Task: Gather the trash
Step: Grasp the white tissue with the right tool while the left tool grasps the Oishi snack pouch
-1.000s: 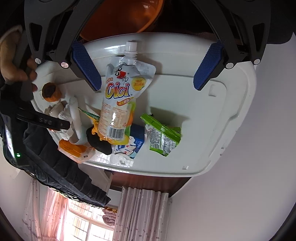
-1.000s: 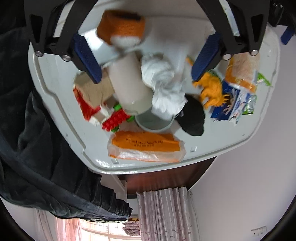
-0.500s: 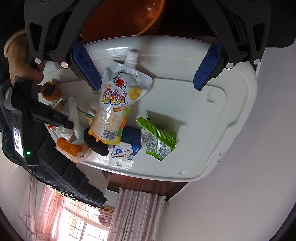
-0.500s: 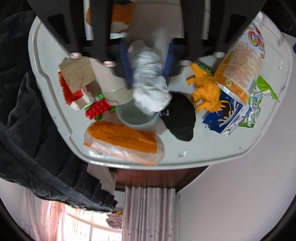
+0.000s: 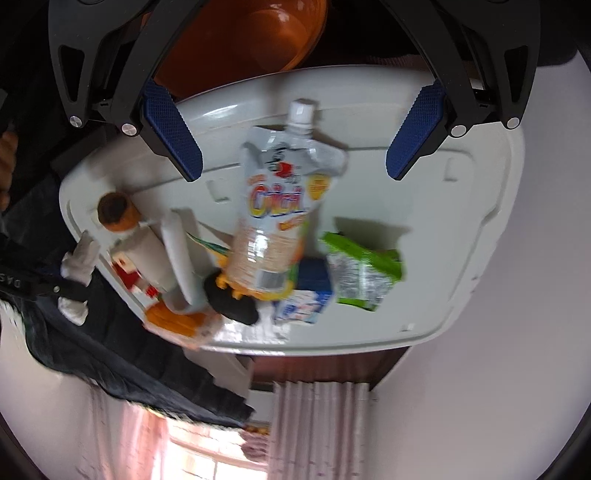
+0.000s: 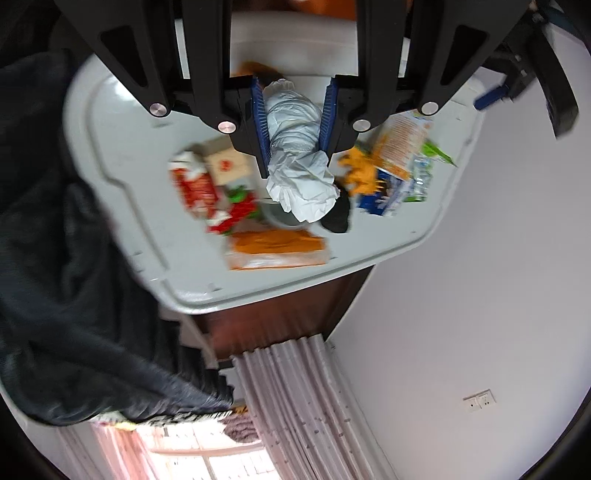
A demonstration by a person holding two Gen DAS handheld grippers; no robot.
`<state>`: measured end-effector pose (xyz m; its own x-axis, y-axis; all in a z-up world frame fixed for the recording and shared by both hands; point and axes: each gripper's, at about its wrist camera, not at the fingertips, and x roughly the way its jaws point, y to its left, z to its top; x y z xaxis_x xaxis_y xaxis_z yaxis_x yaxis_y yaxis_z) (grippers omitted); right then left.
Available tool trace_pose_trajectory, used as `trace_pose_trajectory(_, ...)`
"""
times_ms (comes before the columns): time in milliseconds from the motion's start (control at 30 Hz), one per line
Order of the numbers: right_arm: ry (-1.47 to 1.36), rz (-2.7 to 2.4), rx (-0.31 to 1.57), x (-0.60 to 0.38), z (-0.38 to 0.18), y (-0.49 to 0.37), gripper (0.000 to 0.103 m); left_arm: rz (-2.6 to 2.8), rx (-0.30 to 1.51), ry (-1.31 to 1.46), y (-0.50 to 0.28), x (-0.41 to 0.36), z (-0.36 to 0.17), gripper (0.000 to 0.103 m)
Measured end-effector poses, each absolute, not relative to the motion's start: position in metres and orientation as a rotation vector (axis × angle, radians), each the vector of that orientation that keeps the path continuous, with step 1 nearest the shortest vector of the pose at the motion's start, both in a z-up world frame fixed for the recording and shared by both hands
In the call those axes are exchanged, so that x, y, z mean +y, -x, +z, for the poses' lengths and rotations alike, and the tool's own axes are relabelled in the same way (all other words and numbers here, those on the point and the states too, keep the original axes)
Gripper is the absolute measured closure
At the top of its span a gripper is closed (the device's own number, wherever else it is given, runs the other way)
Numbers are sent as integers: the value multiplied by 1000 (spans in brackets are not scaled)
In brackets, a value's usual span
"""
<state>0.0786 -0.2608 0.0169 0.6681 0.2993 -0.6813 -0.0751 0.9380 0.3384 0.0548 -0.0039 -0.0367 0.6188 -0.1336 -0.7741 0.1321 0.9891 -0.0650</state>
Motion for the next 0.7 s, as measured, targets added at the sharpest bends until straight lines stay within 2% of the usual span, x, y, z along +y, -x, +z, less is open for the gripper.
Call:
trace_pose_trajectory(267, -290, 218, 838, -271, -6, -70, 78, -198, 1020, -99, -100, -36, -60, 5)
trace_pose_trajectory(500, -293, 237, 824, -271, -4, -65, 77, -143, 1053, -226, -148, -57, -81, 6)
trace_pose_trajectory(567, -295, 238, 835, -271, -6, -65, 77, -102, 1061, -229, -157, -54, -89, 9)
trace_pose_trajectory(600, -295, 237, 842, -271, -7, -66, 77, -83, 1064, -225, -159, -52, -92, 19)
trace_pose_trajectory(633, -297, 236, 846, -271, -8, -66, 77, -87, 1065, -194, -159, -48, -95, 43)
trace_pose_trajectory(667, -299, 237, 852, -271, -10, -67, 77, -121, 1056, -140, -157, -44, -94, 49)
trace_pose_trajectory(700, -299, 238, 856, -271, -10, -67, 77, -109, 1058, -129, -156, -43, -93, 49)
